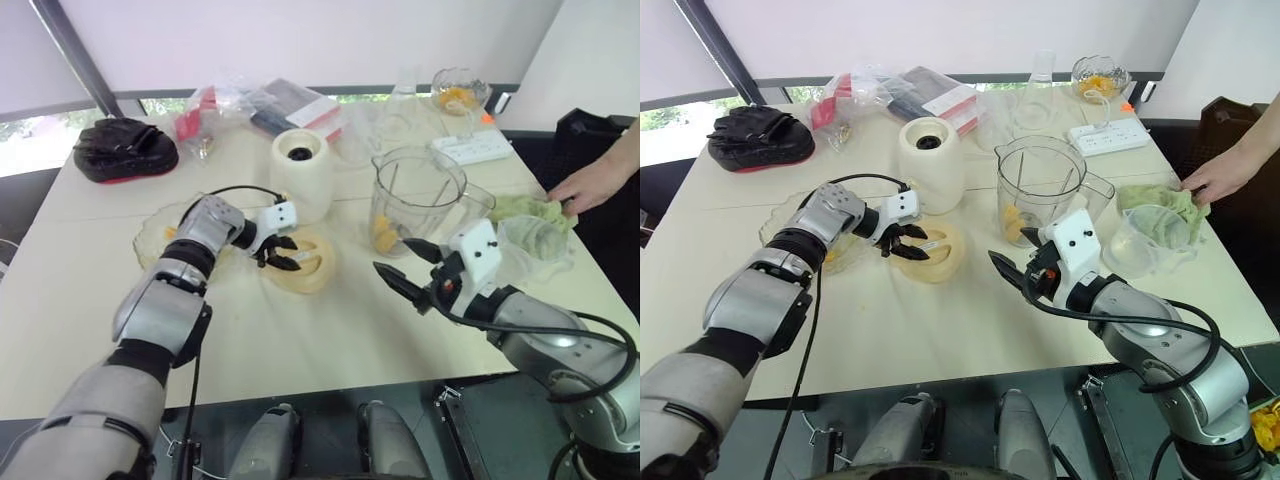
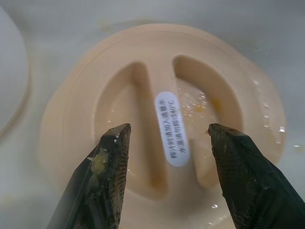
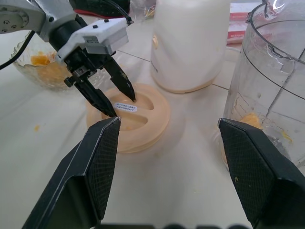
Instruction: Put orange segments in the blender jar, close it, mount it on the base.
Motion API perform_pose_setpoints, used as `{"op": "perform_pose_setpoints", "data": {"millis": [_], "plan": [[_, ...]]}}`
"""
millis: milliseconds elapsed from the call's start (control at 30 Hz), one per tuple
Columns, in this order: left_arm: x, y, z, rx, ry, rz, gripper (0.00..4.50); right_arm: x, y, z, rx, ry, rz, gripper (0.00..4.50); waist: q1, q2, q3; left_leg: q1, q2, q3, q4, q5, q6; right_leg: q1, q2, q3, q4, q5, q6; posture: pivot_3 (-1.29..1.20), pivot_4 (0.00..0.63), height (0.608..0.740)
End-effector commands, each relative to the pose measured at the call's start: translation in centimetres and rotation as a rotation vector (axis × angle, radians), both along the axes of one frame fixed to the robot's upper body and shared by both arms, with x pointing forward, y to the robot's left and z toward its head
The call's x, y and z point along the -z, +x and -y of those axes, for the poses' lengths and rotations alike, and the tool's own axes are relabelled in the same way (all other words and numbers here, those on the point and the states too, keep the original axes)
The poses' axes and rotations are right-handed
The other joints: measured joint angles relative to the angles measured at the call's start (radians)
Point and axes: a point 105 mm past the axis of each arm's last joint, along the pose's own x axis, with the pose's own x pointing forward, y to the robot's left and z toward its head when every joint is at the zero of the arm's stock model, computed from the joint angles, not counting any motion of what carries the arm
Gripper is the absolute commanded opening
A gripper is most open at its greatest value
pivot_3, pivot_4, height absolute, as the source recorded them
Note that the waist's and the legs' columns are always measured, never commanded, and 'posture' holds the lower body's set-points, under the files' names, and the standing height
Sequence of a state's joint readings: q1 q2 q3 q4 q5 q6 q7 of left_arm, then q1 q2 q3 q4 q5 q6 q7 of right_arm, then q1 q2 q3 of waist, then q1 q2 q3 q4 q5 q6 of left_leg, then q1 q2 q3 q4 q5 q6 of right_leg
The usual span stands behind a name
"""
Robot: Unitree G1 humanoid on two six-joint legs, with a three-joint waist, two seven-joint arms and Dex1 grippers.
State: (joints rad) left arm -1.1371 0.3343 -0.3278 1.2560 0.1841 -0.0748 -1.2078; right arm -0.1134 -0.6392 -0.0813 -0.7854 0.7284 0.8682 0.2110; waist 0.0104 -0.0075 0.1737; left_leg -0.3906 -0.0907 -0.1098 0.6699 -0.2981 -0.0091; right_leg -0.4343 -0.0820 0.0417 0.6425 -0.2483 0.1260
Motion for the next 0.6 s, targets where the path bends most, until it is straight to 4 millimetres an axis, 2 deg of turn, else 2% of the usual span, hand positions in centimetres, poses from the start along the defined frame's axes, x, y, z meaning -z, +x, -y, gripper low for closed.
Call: {"op": "perform_pose_setpoints", "data": {"millis": [33, 333, 433, 500, 533, 600], "plan": [[-0.6, 0.6, 0.2, -0.017, 0.011, 0.036, 2.71, -1.2, -0.4, -0.4, -0.009, -0.001, 0.061, 3.41, 0.000, 0.000, 0.000, 0.000, 0.000, 0.000, 0.000, 0.000, 0.000, 0.000, 0.000, 0.000, 0.001, 0.000, 0.000, 0.00, 0.150, 0.740], [1.0, 0.4, 0.1, -0.036, 0.063, 0.032, 2.71, -1.3, -0.2, 0.1, 0.015, -0.016, 0.068, 3.41, 0.000, 0.000, 0.000, 0.000, 0.000, 0.000, 0.006, -0.001, 0.001, 0.000, 0.000, 0.000, 0.005, 0.000, 0.000, 0.00, 0.150, 0.740], [1.3, 0.2, 0.1, -0.027, 0.067, 0.030, 1.88, -1.2, -0.3, 0.2, 0.020, -0.018, 0.063, 3.41, 0.000, 0.000, 0.000, 0.000, 0.000, 0.000, 0.009, -0.001, 0.001, 0.001, 0.001, 0.000, 0.006, 0.000, 0.000, 0.00, 0.150, 0.740], [1.4, 0.2, 0.2, -0.024, 0.065, 0.032, 0.80, -1.1, -0.3, 0.3, 0.024, -0.019, 0.059, 3.41, 0.001, 0.000, 0.000, 0.000, 0.000, 0.000, 0.010, -0.001, 0.001, 0.002, 0.001, 0.000, 0.006, 0.000, 0.000, 0.00, 0.150, 0.740], [1.4, 0.2, 0.3, -0.020, 0.063, 0.031, 0.40, -1.0, -0.3, 0.4, 0.026, -0.020, 0.056, 3.41, 0.002, 0.000, 0.000, 0.000, 0.000, 0.000, 0.010, -0.001, 0.001, 0.002, 0.001, 0.000, 0.007, 0.000, 0.000, 0.00, 0.150, 0.740], [1.4, 0.1, 0.5, -0.008, 0.060, 0.031, 0.23, -0.9, -0.4, 0.5, 0.033, -0.020, 0.052, 3.41, 0.002, -0.001, -0.001, 0.000, 0.000, 0.000, 0.011, -0.001, 0.001, 0.003, 0.001, 0.000, 0.006, 0.000, 0.000, 0.00, 0.150, 0.740]]}}
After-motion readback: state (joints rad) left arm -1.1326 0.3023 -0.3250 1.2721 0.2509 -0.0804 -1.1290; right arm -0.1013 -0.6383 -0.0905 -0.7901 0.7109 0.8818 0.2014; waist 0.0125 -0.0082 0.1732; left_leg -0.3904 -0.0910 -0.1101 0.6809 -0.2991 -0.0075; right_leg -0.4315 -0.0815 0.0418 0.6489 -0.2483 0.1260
